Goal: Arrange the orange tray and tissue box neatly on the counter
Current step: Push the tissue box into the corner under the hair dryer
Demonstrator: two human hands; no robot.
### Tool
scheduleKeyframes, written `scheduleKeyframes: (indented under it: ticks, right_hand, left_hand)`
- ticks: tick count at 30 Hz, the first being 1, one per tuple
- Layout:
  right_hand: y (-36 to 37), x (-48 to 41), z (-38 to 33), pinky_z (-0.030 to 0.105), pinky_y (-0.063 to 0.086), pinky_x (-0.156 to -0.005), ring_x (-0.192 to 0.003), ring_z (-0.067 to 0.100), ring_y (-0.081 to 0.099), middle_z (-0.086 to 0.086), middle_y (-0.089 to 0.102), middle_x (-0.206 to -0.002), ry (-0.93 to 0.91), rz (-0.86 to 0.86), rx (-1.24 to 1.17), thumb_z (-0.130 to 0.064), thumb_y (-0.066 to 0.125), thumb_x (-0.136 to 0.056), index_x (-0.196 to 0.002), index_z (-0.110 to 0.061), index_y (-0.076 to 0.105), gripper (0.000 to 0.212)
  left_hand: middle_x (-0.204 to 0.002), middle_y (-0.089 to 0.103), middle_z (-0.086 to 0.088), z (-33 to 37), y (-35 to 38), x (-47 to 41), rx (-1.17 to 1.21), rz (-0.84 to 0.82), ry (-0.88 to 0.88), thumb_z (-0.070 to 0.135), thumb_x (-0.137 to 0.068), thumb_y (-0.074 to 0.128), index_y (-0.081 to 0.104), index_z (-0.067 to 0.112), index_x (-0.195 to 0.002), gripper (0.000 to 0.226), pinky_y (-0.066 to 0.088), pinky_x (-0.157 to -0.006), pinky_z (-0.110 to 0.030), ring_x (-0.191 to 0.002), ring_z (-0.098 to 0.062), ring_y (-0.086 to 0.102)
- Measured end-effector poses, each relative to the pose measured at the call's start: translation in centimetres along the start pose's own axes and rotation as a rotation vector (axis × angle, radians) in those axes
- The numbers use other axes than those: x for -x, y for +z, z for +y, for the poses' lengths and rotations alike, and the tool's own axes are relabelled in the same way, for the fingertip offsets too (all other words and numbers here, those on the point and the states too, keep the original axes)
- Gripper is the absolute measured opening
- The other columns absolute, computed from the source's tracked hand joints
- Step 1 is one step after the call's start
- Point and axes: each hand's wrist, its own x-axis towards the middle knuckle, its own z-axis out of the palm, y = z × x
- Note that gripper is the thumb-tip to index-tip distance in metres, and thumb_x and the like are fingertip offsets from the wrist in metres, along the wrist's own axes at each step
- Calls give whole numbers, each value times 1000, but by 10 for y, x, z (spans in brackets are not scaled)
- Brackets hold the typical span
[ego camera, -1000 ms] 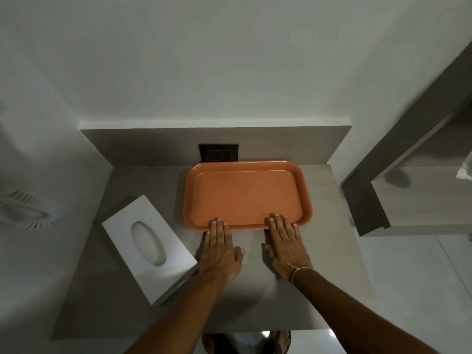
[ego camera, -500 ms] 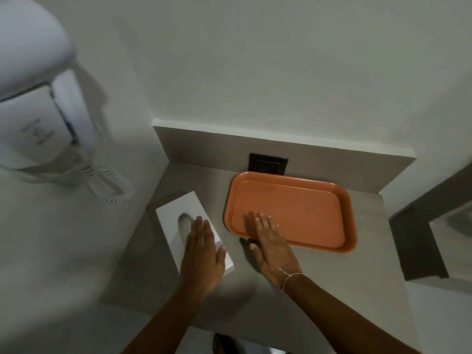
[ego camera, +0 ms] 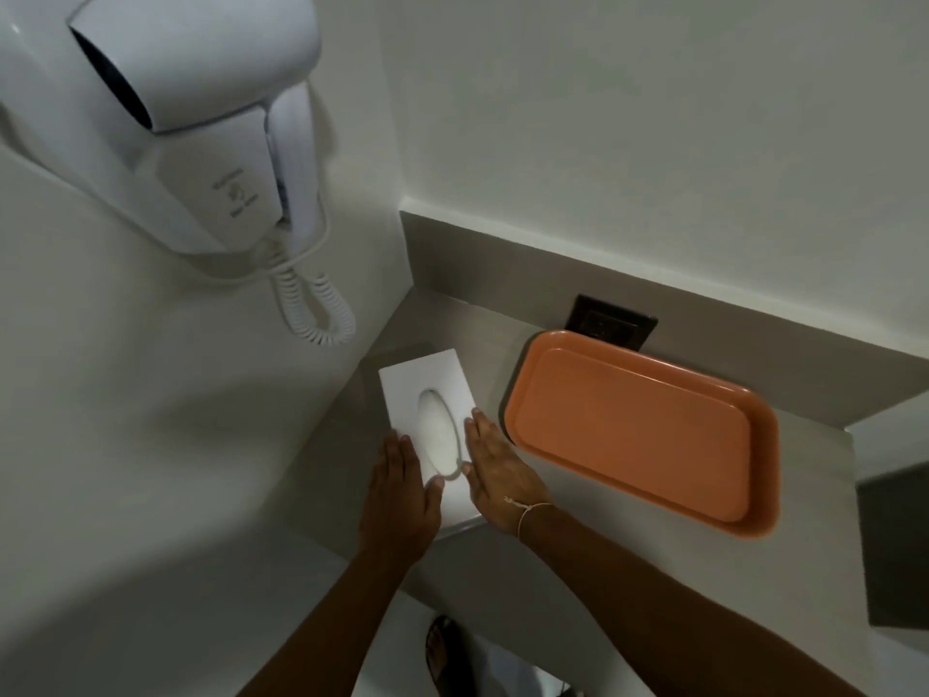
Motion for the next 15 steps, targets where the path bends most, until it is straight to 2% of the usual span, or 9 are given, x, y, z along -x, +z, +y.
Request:
scheduleKeyframes:
  ticks: [3, 6, 8, 11, 13, 15]
  right_hand:
    - [0, -2, 0, 35, 29, -116, -149, 22, 12, 4, -7, -163, 36, -14, -70, -28, 40, -101, -154, -12, 4, 66]
    - [0, -3, -5, 37, 43, -106, -139, 27, 38, 1, -8, -164, 81, -11, -169, -22, 46, -98, -154, -15, 5, 70]
    - [-1, -4, -8, 39, 42, -106, -135, 29, 43, 0, -4, -164, 110, 8, -230, -16, 50, -95, -154, -16, 8, 72]
    - [-2, -7, -11, 35, 34, -111, -140, 28, 35, 0, 4, -164, 153, 33, -279, -10, 52, -93, -154, -14, 13, 72]
    - [-2, -9, -12, 29, 26, -114, -145, 26, 27, 3, 9, -163, 177, 55, -308, -7, 53, -92, -153, -11, 16, 72]
    - [0, -11, -15, 23, 19, -115, -147, 24, 21, 5, 11, -162, 203, 66, -342, -5, 54, -91, -152, -10, 17, 72]
  left_hand:
    - [-161, 2, -20, 1, 4, 0, 27, -14, -49, 45, -96, 31, -2, 9, -149, 73, 20, -119, -45, -148, -34, 9]
    - [-161, 0, -20, 2, 6, 0, 83, -23, -63, 43, -96, 32, -4, 9, -149, 72, 24, -117, -46, -148, -34, 11]
    - [-161, -2, -19, 5, 6, -1, 136, -28, -69, 40, -97, 34, -3, 9, -149, 71, 29, -115, -46, -146, -35, 17]
    - [-161, -6, -18, 9, 4, -2, 234, -26, -72, 31, -97, 39, -3, 8, -149, 70, 35, -111, -41, -143, -36, 24]
    - [-161, -7, -15, 7, 2, -5, 298, -24, -68, 25, -97, 40, -3, 9, -149, 70, 33, -110, -35, -143, -34, 24]
    - [-162, -4, -13, 2, -1, -10, 345, -35, -58, 20, -97, 41, -1, 10, -150, 68, 25, -107, -25, -144, -31, 22]
